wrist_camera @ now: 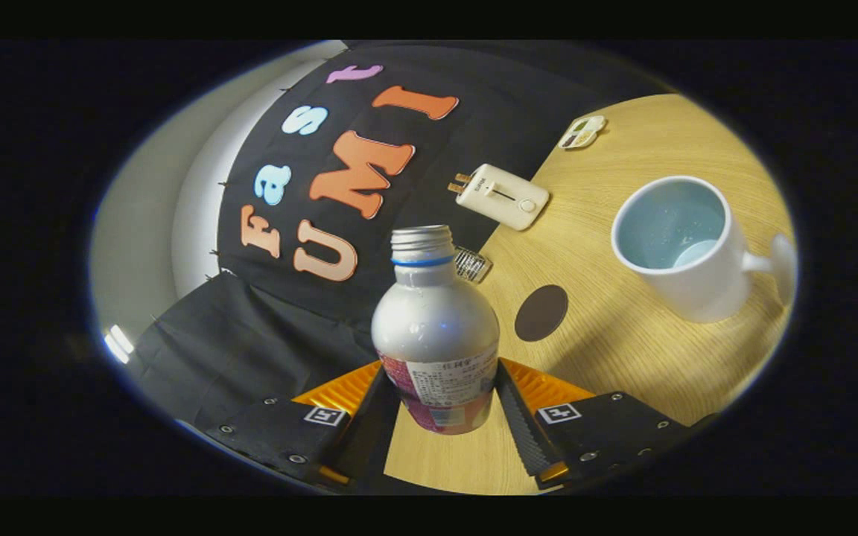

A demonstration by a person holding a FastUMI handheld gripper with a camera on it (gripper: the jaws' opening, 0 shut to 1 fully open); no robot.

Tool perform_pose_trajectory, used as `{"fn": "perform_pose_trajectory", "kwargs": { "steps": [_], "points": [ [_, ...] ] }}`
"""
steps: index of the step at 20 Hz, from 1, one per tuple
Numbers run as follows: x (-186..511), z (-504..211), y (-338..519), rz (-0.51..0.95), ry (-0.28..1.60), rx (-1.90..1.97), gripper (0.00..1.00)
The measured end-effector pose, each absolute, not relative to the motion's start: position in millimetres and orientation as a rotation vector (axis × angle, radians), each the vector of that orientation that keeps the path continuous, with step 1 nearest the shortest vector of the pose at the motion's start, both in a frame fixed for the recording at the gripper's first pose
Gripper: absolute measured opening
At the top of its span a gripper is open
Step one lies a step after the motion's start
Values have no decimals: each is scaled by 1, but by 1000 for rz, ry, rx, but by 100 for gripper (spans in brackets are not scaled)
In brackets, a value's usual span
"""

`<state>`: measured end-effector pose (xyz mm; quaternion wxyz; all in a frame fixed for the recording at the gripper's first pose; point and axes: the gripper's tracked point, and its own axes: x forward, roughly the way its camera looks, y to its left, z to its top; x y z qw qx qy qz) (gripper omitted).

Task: Take the bottle from table, then pour the juice into the cup, finally place the bottle on the coaster

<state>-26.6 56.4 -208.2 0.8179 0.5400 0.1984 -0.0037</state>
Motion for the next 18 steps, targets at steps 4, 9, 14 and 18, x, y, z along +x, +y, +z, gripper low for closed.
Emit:
{"fn": "perform_pose_trajectory", "kwargs": {
  "steps": [4, 9, 14, 18],
  "points": [
    [-30, -206, 51, 12, 420, 1205, 78],
    [-33, -202, 44, 25, 392, 1270, 78],
    [-37, -197, 46, 59, 377, 1356, 78],
    [-35, -189, 41, 69, 345, 1452, 78]
  ]
}}
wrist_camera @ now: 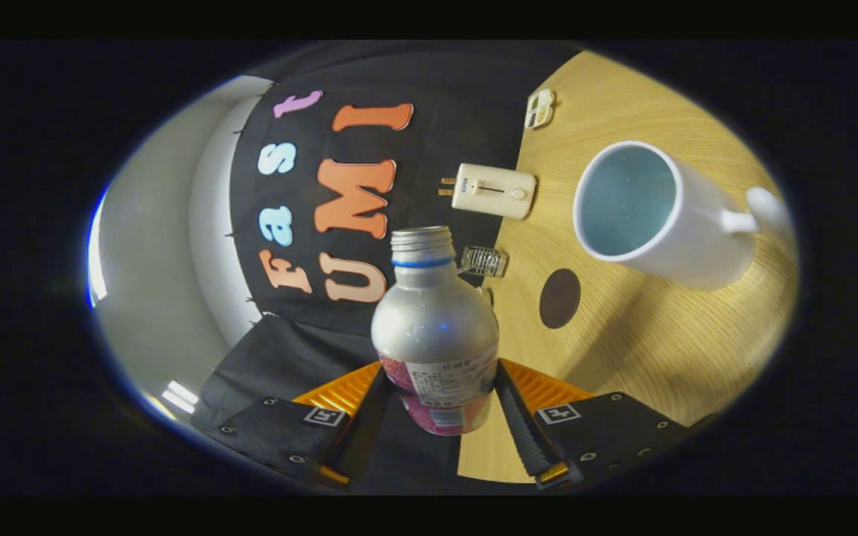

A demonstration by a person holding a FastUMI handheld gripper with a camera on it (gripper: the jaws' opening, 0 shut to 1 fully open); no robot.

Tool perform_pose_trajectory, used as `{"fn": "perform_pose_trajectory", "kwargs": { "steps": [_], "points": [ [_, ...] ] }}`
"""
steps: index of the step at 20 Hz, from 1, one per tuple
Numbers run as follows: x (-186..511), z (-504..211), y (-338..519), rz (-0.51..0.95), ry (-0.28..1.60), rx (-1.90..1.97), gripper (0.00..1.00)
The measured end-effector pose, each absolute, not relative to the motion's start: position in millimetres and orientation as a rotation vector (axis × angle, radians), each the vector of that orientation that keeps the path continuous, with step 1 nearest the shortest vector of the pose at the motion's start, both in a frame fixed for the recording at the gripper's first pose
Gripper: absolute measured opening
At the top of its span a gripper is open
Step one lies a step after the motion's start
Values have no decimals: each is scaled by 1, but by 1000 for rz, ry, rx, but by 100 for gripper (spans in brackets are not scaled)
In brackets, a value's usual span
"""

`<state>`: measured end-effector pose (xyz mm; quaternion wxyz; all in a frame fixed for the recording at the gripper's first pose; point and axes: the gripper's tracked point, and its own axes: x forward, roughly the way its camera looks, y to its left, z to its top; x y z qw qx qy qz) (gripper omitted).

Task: Take the bottle from table, then pour the juice into the cup, finally place the bottle on the coaster

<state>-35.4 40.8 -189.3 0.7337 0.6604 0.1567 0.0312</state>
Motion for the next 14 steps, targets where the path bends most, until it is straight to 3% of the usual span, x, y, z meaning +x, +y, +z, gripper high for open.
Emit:
{"fn": "perform_pose_trajectory", "kwargs": {
  "steps": [14],
  "points": [
    [-37, -193, 42, 75, 366, 1651, 78]
  ]
}}
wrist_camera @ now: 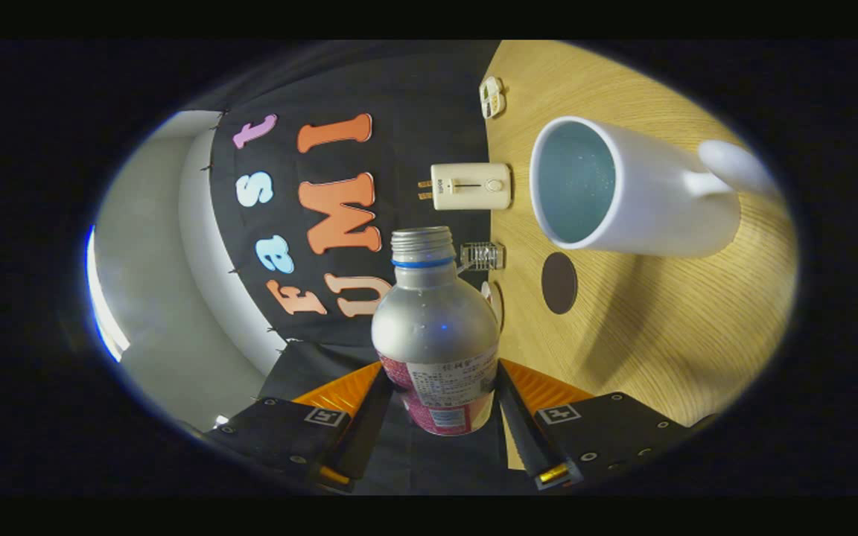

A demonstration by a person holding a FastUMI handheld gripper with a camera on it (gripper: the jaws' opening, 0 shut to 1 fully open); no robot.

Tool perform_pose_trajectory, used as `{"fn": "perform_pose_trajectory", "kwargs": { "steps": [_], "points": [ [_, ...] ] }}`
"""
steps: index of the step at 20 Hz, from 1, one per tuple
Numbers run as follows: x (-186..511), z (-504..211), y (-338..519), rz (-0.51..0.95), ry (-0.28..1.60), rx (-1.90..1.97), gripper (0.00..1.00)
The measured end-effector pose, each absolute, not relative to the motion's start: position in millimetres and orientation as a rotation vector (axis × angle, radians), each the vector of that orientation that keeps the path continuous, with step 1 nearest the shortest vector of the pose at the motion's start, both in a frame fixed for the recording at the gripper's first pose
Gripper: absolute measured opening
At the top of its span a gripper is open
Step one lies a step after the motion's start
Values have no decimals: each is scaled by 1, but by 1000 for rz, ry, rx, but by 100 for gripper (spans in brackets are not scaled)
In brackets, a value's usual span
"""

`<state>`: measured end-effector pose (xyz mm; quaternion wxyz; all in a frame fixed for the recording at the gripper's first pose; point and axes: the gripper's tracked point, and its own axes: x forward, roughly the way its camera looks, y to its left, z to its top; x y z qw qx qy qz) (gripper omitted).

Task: Take the bottle from table, then pour the juice into the cup, finally place the bottle on the coaster

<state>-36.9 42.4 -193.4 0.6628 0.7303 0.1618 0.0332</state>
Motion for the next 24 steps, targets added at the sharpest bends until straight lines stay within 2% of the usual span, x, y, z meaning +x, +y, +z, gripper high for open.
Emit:
{"fn": "perform_pose_trajectory", "kwargs": {
  "steps": [24],
  "points": [
    [-39, -175, 27, 92, 293, 1949, 78]
  ]
}}
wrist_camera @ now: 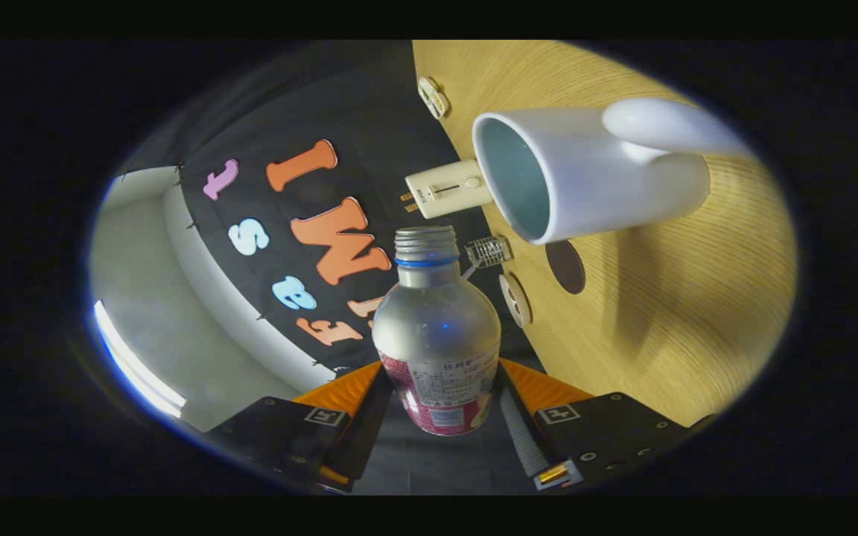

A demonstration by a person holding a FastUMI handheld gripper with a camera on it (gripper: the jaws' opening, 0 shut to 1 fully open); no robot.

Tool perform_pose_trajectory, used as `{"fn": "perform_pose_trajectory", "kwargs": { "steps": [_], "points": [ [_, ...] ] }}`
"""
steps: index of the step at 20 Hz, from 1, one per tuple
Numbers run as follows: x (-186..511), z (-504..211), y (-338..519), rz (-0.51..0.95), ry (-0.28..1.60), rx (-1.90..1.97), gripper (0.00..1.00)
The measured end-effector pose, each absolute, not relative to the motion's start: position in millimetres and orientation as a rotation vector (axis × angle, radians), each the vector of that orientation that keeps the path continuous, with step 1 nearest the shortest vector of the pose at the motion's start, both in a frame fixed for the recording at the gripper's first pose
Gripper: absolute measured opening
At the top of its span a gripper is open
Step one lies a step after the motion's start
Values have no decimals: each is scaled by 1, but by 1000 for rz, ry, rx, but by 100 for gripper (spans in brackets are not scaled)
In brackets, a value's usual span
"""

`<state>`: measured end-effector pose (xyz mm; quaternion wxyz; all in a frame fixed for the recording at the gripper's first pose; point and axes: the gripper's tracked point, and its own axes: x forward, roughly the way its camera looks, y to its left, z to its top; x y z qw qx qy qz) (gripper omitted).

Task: Take the bottle from table, then pour the juice into the cup, finally place the bottle on the coaster

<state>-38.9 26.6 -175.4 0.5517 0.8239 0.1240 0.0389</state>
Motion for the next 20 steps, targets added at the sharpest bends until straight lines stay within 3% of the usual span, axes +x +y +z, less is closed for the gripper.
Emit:
{"fn": "perform_pose_trajectory", "kwargs": {
  "steps": [20],
  "points": [
    [-33, -149, 24, 158, 187, 2064, 78]
  ]
}}
